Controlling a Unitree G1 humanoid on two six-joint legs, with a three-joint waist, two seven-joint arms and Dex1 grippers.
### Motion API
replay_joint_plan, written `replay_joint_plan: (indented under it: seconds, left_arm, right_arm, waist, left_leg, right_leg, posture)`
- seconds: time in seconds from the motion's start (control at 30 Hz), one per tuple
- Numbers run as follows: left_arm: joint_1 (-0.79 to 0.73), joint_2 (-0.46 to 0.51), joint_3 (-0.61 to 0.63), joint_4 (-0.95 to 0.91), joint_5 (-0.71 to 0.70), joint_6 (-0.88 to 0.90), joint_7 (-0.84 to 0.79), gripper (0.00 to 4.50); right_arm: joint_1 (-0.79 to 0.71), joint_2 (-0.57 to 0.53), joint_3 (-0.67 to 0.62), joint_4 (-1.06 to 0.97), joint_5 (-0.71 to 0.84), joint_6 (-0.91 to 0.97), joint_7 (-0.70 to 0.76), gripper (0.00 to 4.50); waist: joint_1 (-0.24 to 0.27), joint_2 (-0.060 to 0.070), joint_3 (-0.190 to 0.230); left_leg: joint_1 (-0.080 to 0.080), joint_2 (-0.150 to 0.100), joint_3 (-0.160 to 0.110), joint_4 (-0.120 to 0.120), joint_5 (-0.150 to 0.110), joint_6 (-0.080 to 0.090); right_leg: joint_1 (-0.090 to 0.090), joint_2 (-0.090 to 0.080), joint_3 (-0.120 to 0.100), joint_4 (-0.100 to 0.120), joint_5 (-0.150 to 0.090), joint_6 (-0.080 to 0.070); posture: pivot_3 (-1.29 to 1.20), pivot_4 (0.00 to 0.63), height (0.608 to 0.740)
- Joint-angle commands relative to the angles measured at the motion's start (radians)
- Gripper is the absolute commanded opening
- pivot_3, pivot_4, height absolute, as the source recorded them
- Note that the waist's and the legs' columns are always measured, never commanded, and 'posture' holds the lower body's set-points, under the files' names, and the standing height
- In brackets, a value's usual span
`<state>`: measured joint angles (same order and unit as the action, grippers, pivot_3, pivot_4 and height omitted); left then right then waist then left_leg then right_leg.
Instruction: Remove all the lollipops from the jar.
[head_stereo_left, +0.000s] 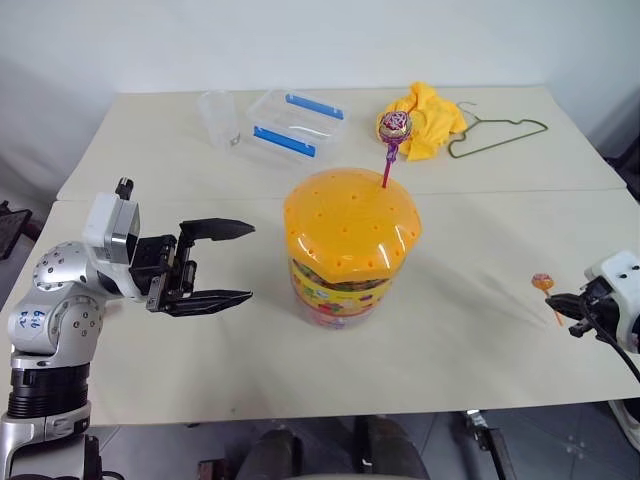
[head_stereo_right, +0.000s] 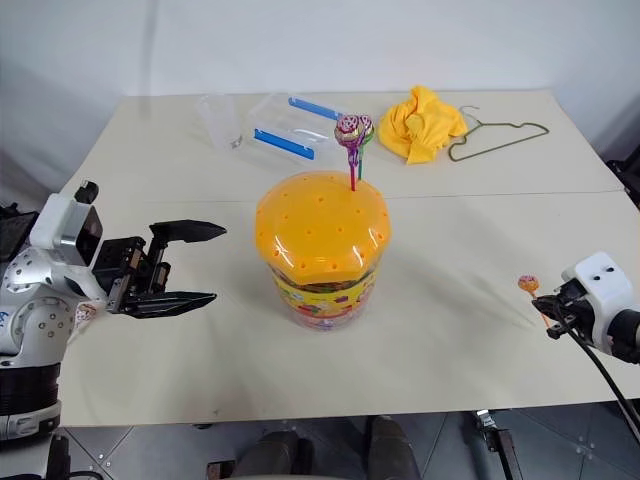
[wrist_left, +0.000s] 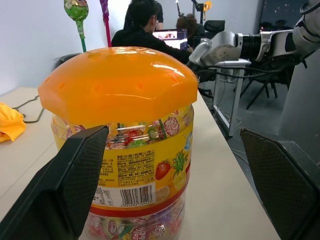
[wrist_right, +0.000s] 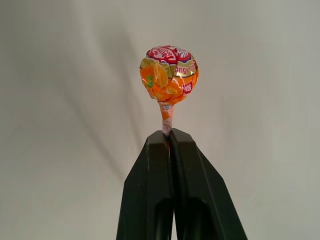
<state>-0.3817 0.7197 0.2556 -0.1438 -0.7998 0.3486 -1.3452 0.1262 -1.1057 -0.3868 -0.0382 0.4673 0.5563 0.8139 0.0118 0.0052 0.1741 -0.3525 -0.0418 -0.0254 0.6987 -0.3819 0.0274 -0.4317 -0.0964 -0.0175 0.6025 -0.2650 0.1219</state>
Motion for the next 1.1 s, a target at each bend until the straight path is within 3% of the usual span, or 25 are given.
replay_joint_plan:
  seconds: [0.03,0.23,0.33,0.43,0.7,1.07,1.1]
  left_arm:
    - [0.015,0.016,0.035,-0.029,-0.011,-0.005,0.011,4.5]
    - [0.021,0.015,0.064,-0.021,-0.031,0.004,0.038,4.5]
    - [0.014,0.012,0.093,-0.01,-0.06,0.025,0.063,4.5]
    - [0.012,0.01,0.112,0.0,-0.076,0.039,0.08,4.5]
    - [0.006,0.0,0.131,0.013,-0.088,0.054,0.102,4.5]
    - [0.046,0.002,0.158,-0.018,-0.095,0.052,0.126,4.5]
    - [0.047,0.003,0.159,-0.019,-0.095,0.052,0.127,4.5]
  right_arm:
    - [0.024,0.005,-0.023,-0.004,-0.014,-0.037,0.068,0.98]
    - [-0.038,0.077,-0.131,-0.056,0.082,-0.141,0.179,3.01]
    - [-0.154,0.116,-0.177,-0.136,0.237,-0.124,0.237,3.01]
    - [-0.312,0.137,-0.123,-0.227,0.372,-0.047,0.228,3.01]
    - [-0.722,0.301,0.108,-0.333,0.579,0.16,0.0,3.01]
    - [-0.79,0.36,0.208,-0.393,0.572,0.221,-0.027,3.01]
    - [-0.797,0.365,0.214,-0.39,0.562,0.217,-0.033,2.83]
  waist:
    - [0.0,0.0,0.0]
    - [0.006,0.0,0.0]
    - [0.002,0.001,0.0]
    - [-0.008,0.001,0.001]
    - [-0.011,0.001,0.001]
    - [-0.009,0.001,0.001]
    - [-0.009,0.001,0.001]
  left_leg:
    - [0.0,0.0,0.0,0.0,0.0,0.0]
    - [0.0,0.0,-0.001,0.0,0.0,0.0]
    - [0.0,0.0,-0.001,0.0,0.0,0.0]
    - [0.001,0.001,-0.001,0.0,0.0,-0.001]
    - [-0.002,0.0,-0.005,0.001,0.0,-0.002]
    - [-0.004,-0.001,-0.009,0.0,-0.001,0.0]
    - [-0.004,-0.001,-0.009,0.0,-0.001,0.0]
  right_leg:
    - [0.0,0.0,0.0,0.0,0.0,0.0]
    - [0.0,0.0,0.0,0.0,0.0,0.0]
    - [0.0,0.0,0.0,0.0,0.0,0.0]
    - [0.0,0.0,0.0,0.0,0.0,0.0]
    - [0.0,-0.001,-0.004,0.001,0.0,0.0]
    - [0.0,-0.002,-0.008,-0.001,0.0,-0.001]
    - [0.0,-0.002,-0.008,-0.001,0.0,-0.001]
  posture:
    - [0.0,0.15,0.74]
    - [0.0,0.15,0.74]
    - [0.0,0.15,0.74]
    - [0.0,0.15,0.74]
    - [0.0,0.15,0.74]
    - [0.0,0.15,0.74]
    - [0.0,0.15,0.74]
